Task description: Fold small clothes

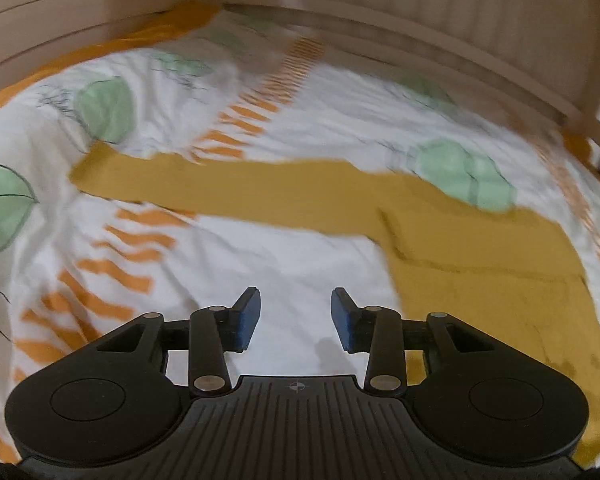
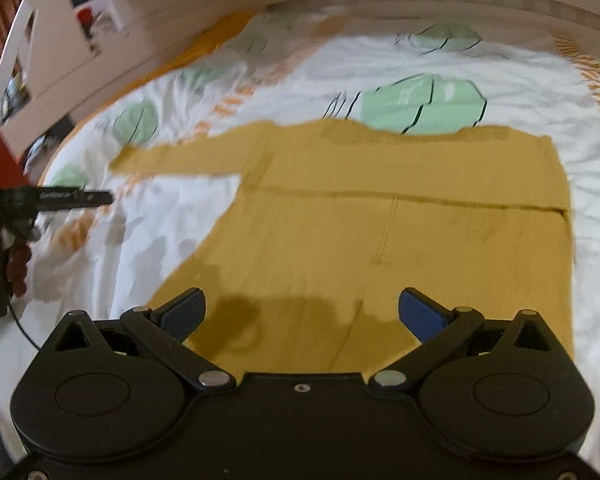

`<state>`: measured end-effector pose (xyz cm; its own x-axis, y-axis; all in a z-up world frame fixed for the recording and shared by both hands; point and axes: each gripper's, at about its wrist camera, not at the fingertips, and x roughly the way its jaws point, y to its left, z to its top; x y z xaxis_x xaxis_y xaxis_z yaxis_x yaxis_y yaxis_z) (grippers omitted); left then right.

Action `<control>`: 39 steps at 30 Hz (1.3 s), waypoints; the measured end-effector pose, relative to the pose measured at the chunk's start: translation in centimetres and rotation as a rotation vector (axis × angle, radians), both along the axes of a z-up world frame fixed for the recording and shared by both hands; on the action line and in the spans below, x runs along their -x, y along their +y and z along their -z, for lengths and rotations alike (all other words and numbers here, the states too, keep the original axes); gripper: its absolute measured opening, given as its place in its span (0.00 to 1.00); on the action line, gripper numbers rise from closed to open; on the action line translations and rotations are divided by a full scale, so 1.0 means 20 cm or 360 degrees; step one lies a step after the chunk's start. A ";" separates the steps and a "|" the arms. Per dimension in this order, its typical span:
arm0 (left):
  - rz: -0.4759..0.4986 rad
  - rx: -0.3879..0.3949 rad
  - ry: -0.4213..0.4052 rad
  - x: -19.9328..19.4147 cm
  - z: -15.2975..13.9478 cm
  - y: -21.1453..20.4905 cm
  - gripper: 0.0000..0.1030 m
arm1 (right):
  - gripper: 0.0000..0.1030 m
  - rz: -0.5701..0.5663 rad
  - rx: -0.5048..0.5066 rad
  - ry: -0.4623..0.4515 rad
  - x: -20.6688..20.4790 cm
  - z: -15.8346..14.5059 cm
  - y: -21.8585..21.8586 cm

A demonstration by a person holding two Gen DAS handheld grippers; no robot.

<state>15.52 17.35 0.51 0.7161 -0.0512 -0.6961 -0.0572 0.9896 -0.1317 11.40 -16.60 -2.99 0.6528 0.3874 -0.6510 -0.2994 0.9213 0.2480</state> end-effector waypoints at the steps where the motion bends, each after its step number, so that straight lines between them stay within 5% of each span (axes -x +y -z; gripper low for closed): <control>1: -0.0041 0.0002 -0.0006 -0.03 0.00 0.04 0.37 | 1.00 0.0026 -0.0015 -0.0010 -0.04 0.01 0.00; 13: -0.0434 -0.0070 -0.0051 -0.38 0.07 0.58 0.37 | 1.00 0.0257 -0.0081 0.0008 -0.36 0.17 -0.02; 25: -0.0615 -0.0101 -0.0025 -0.65 0.29 0.88 0.37 | 1.00 0.0193 -0.0073 0.0044 -0.50 0.24 0.11; 39: -0.0777 0.0075 -0.0037 -0.80 0.44 1.09 0.39 | 1.00 0.0166 -0.0063 0.0088 -0.55 0.28 0.15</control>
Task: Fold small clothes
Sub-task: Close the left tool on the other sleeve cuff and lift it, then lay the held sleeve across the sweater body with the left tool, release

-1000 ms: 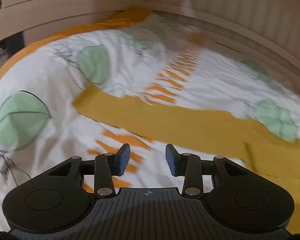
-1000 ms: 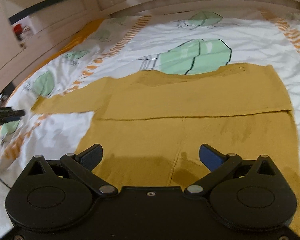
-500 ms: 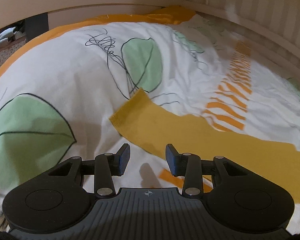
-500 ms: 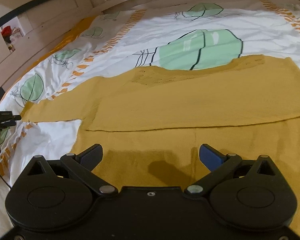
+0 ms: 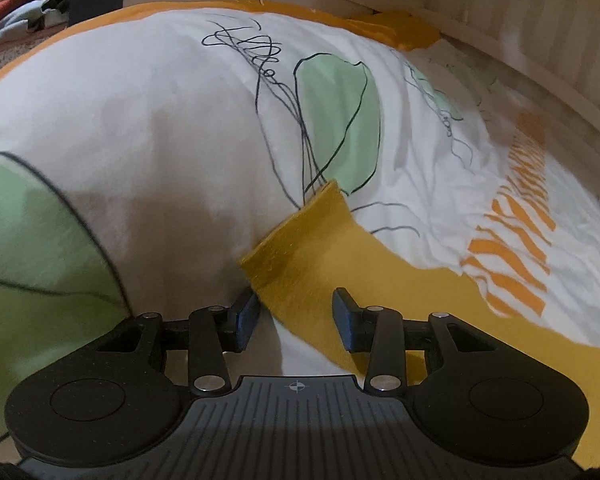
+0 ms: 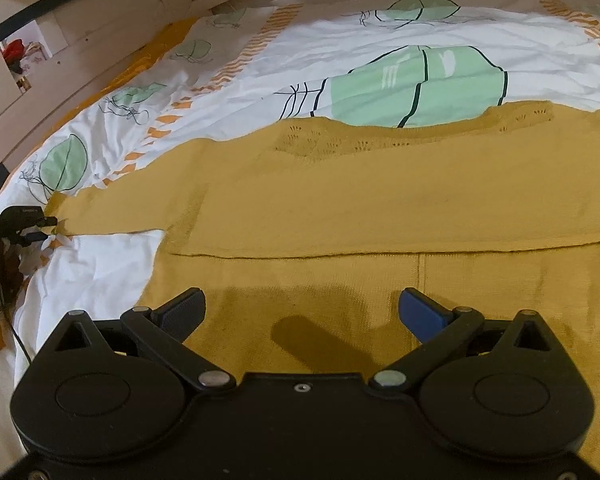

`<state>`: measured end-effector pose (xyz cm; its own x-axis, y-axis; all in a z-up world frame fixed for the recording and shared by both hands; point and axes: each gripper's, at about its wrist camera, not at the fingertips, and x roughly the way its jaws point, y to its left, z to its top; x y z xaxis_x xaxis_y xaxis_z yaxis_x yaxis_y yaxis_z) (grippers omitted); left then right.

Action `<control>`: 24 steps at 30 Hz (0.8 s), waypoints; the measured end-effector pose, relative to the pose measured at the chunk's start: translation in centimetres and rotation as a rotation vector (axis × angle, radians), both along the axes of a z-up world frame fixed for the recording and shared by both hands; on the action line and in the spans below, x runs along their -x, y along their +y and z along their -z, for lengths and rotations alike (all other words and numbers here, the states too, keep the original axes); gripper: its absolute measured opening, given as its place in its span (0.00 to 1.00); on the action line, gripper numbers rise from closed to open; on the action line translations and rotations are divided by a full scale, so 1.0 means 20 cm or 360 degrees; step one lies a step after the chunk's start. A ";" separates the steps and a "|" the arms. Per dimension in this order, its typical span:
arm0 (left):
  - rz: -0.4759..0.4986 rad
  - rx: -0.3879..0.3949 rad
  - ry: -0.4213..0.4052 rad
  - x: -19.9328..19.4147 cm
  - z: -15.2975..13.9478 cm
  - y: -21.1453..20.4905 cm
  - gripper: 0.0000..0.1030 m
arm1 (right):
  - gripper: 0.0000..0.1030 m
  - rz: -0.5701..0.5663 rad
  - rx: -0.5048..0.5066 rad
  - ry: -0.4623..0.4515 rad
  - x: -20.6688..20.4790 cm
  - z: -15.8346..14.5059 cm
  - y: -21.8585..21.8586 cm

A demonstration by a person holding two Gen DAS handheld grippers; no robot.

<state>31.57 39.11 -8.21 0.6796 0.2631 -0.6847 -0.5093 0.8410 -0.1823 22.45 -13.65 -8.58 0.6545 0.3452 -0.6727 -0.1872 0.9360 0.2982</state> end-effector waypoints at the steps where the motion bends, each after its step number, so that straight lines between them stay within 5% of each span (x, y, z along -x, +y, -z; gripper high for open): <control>1: 0.0002 0.0008 -0.0010 -0.01 0.00 0.01 0.40 | 1.00 0.0001 -0.0002 0.0001 0.00 0.00 0.00; 6: 0.0003 0.0053 -0.0049 -0.06 -0.01 0.02 0.36 | 1.00 0.0013 -0.0038 0.0005 0.00 0.00 -0.03; 8: -0.0041 0.0016 -0.0048 -0.07 -0.03 0.00 0.06 | 1.00 0.0022 -0.0057 0.0005 -0.01 0.00 -0.06; 15: 0.0161 -0.0036 -0.0164 -0.04 -0.30 -0.24 0.06 | 1.00 0.0044 -0.0024 -0.0048 0.00 -0.06 -0.20; 24: 0.0608 -0.0070 -0.0463 0.07 -0.80 -0.88 0.06 | 1.00 0.0066 0.0028 -0.0061 0.06 -0.07 -0.42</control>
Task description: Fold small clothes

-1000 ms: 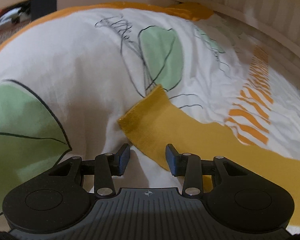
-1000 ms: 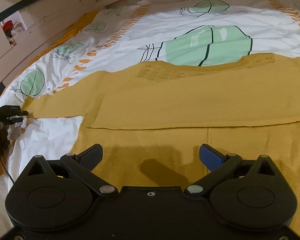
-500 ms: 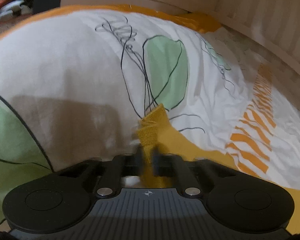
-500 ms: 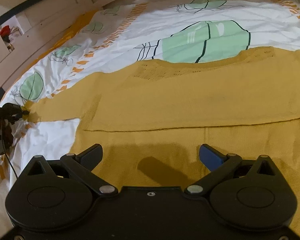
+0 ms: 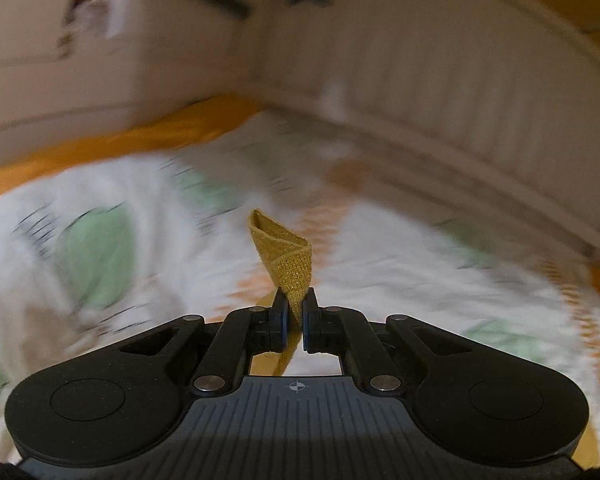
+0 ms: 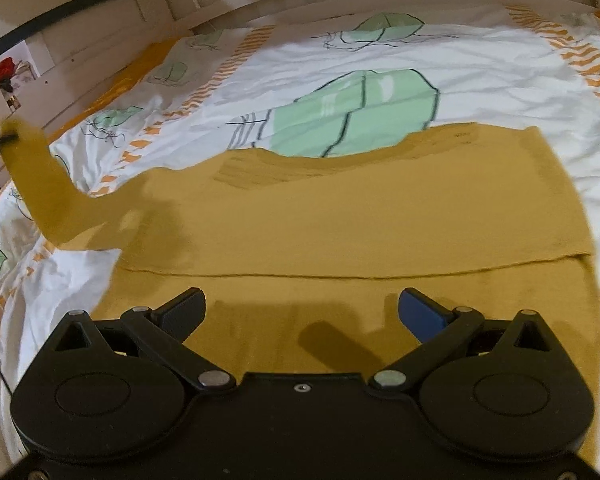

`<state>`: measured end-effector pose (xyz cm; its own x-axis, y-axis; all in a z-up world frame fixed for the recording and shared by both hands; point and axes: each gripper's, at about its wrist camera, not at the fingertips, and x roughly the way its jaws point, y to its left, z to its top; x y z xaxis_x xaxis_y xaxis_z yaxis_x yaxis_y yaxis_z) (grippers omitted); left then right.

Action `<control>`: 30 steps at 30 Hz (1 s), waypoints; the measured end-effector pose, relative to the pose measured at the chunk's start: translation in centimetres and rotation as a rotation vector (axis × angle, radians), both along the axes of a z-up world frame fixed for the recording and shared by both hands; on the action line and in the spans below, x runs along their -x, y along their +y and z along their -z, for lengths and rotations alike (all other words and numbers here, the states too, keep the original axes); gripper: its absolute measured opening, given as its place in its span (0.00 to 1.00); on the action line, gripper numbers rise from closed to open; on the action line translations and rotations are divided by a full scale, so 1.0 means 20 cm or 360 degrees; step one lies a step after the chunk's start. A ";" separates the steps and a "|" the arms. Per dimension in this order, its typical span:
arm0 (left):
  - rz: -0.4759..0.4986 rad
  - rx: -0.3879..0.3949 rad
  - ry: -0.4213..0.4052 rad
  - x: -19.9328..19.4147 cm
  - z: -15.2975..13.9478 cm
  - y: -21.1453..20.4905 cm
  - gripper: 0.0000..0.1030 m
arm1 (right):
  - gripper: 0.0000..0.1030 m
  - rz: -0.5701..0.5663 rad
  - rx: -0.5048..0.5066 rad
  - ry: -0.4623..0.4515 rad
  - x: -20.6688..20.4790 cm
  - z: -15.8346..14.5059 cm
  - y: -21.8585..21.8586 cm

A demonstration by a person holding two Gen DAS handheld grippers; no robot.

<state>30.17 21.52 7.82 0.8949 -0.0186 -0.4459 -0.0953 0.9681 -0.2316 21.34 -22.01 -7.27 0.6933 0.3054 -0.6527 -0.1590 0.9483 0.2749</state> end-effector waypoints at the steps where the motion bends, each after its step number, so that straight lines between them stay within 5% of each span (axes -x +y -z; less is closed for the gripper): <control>1: 0.0048 -0.0010 -0.0025 0.01 -0.04 -0.08 0.06 | 1.00 0.0013 -0.0009 0.0005 0.00 0.00 -0.02; 10: 0.0484 -0.0026 -0.0120 0.01 -0.16 -0.81 0.06 | 1.00 0.0096 -0.0015 0.0019 0.01 0.03 -0.18; 17: 0.0706 0.0004 -0.0038 -0.03 0.08 -1.23 0.06 | 1.00 0.0191 -0.0141 -0.0011 0.02 -0.04 -0.32; 24: 0.0838 -0.0103 0.0118 -0.02 0.33 -1.57 0.08 | 1.00 0.0272 -0.0181 -0.0024 0.01 -0.06 -0.41; 30: 0.0907 -0.0152 0.0158 0.05 0.37 -1.64 0.23 | 1.00 0.0294 -0.0181 -0.0016 0.01 -0.06 -0.43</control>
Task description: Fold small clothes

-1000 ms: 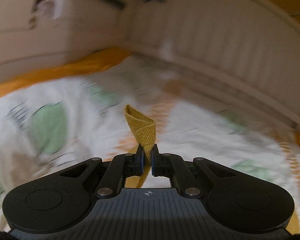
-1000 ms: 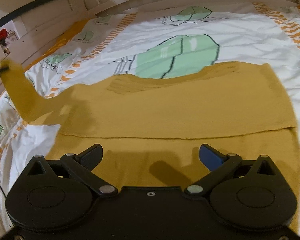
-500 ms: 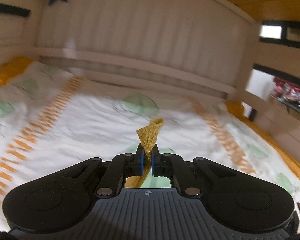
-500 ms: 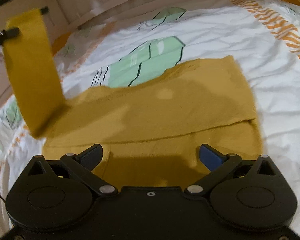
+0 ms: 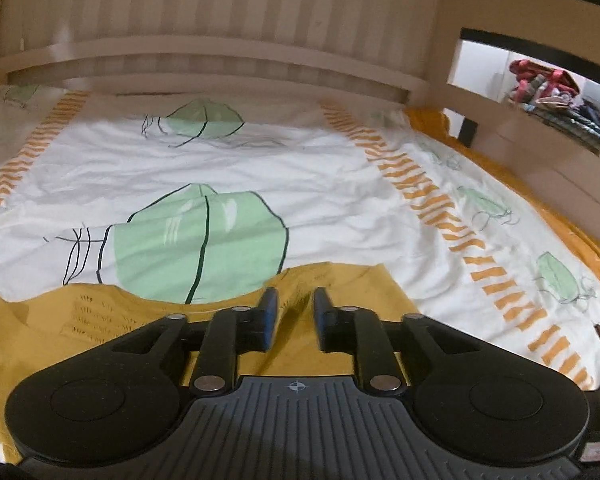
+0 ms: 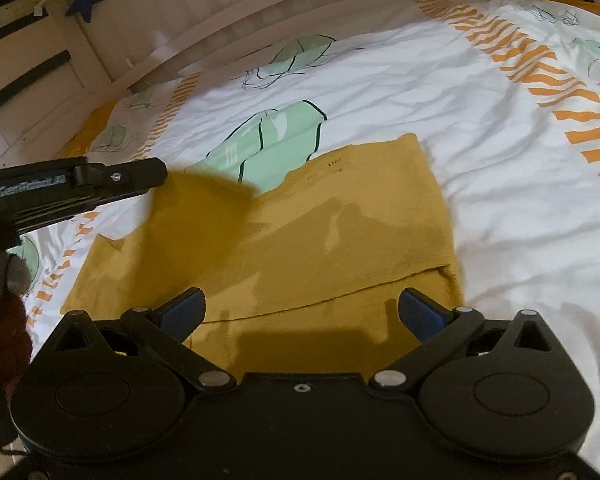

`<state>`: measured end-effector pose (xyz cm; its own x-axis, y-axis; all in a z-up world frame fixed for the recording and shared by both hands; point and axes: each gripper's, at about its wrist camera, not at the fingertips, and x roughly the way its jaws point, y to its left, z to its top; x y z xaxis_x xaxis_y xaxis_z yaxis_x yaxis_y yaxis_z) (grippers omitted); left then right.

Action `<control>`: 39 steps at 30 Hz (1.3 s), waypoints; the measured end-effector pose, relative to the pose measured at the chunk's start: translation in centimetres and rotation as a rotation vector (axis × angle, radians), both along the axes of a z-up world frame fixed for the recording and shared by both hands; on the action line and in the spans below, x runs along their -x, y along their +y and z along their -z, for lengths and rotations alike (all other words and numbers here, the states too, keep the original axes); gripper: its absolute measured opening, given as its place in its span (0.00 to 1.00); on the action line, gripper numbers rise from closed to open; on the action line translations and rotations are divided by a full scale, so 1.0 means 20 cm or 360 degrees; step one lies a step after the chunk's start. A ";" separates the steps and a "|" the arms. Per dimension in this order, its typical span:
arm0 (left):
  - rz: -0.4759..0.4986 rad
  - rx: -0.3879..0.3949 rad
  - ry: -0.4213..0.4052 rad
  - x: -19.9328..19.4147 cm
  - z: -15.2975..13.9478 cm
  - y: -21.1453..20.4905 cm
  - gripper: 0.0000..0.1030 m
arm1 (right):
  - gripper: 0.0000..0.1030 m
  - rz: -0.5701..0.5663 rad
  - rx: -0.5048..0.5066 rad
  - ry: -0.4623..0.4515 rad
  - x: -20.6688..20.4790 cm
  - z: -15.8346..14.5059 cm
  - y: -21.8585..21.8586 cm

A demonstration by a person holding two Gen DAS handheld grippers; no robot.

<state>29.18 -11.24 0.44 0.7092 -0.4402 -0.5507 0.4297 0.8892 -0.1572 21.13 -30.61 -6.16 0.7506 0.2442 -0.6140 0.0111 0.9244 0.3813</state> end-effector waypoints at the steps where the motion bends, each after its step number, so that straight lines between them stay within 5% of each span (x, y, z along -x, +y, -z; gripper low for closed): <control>1: -0.0002 0.0004 -0.0018 0.02 0.00 0.01 0.23 | 1.00 0.0001 0.0001 -0.0001 0.00 0.00 0.00; 11: -0.0264 -0.0159 -0.0062 0.23 0.11 0.38 0.25 | 1.00 -0.0004 0.0017 -0.0020 0.00 0.01 0.01; 15: -0.0454 -0.0257 0.0031 0.28 0.23 0.59 0.25 | 1.00 -0.0014 0.0024 -0.0031 0.00 0.02 0.02; 21: -0.0678 -0.0226 0.0178 0.27 0.32 0.82 0.25 | 1.00 -0.0052 0.0030 -0.0029 -0.02 0.04 0.05; 39: -0.0773 -0.0175 0.0290 0.15 0.46 0.89 0.26 | 1.00 -0.0159 -0.0023 -0.0081 -0.02 0.08 0.11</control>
